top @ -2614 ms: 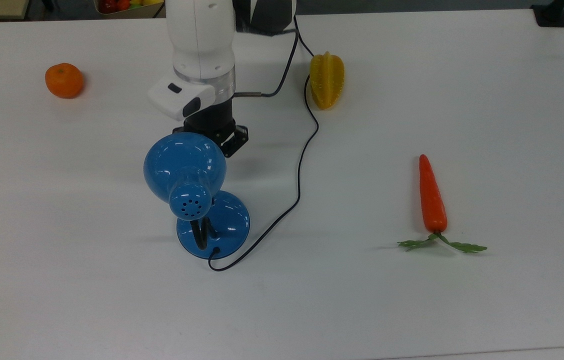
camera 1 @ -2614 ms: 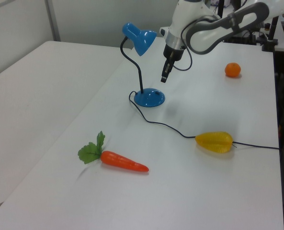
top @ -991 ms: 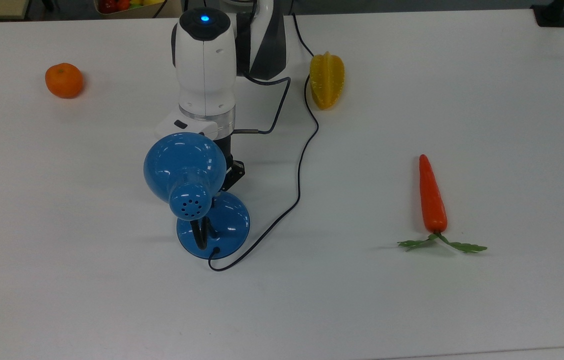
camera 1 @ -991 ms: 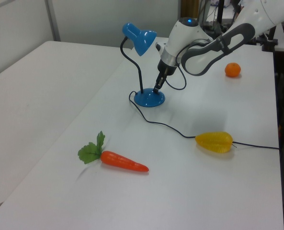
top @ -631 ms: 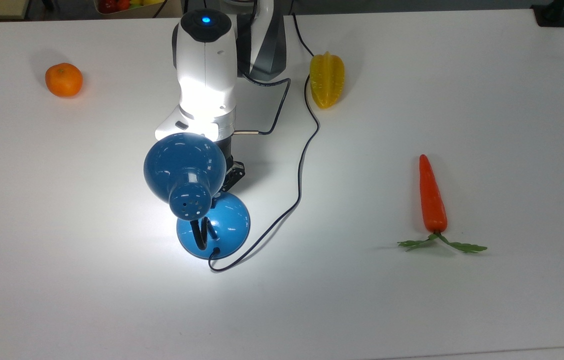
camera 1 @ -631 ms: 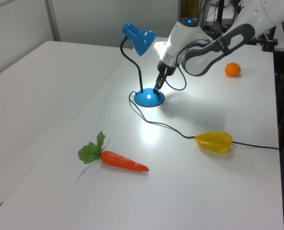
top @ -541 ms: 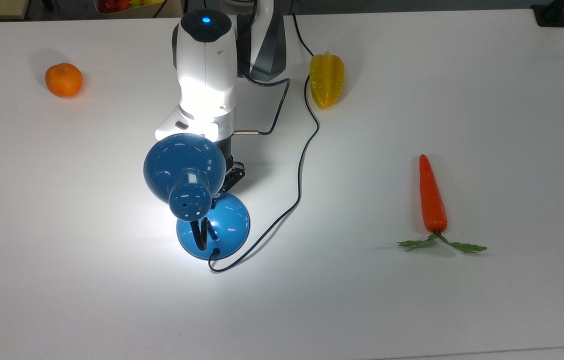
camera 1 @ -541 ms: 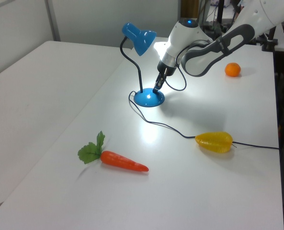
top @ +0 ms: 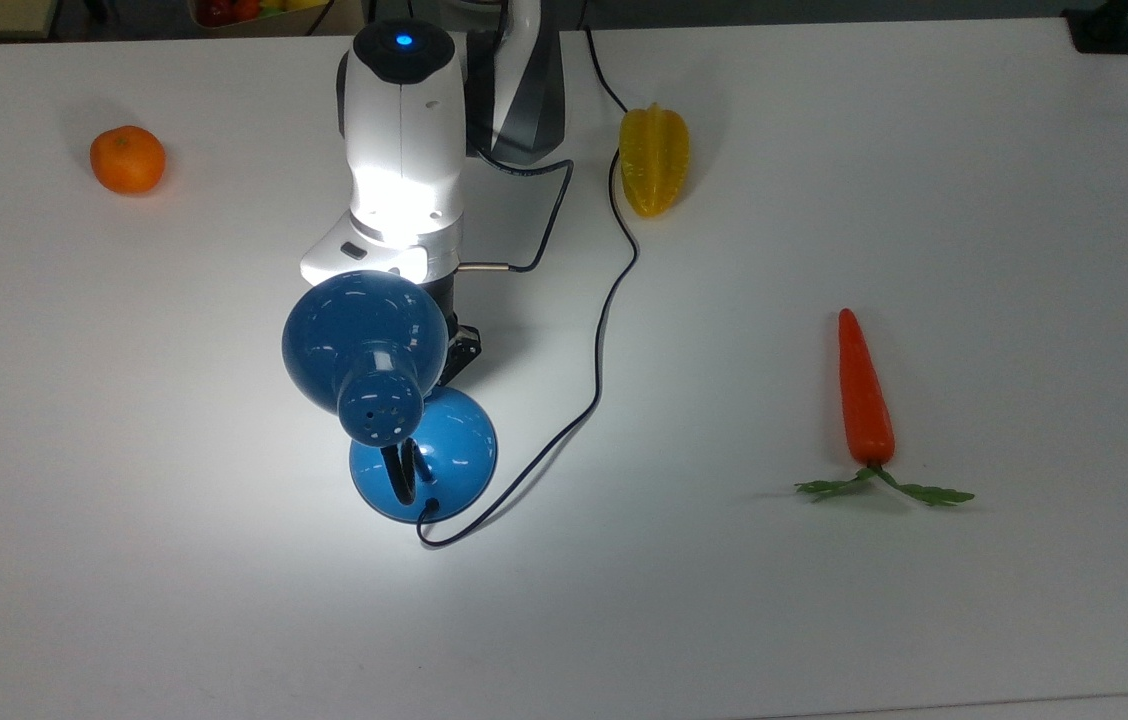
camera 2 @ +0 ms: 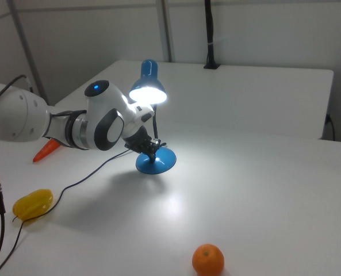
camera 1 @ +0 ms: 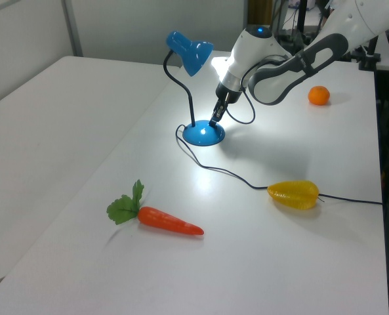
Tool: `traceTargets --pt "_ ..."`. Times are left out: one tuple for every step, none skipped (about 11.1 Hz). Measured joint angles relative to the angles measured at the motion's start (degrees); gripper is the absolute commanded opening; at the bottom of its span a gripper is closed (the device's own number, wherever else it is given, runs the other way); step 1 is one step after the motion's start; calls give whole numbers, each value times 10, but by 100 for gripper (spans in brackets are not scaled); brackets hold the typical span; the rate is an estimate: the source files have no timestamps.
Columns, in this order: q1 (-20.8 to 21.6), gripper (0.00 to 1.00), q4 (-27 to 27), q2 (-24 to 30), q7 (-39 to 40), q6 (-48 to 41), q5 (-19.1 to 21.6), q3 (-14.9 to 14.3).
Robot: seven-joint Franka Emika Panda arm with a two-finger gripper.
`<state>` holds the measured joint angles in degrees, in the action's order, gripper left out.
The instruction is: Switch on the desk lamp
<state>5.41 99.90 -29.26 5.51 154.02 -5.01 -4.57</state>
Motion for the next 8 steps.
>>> traceTargets --pt "-3 0 -1 1 0 0 0 0" --pt "-7 0 -1 4 0 0 0 0" --pt "-8 0 -1 10 0 -12 0 0" --pt "-8 0 -1 20 0 -37 0 0" --pt "-8 0 -1 33 0 -68 0 0" --pt "-8 0 -1 48 0 -103 0 0" --pt "-8 0 -1 62 0 -138 0 0" --pt "-8 0 -1 76 0 -173 0 0"
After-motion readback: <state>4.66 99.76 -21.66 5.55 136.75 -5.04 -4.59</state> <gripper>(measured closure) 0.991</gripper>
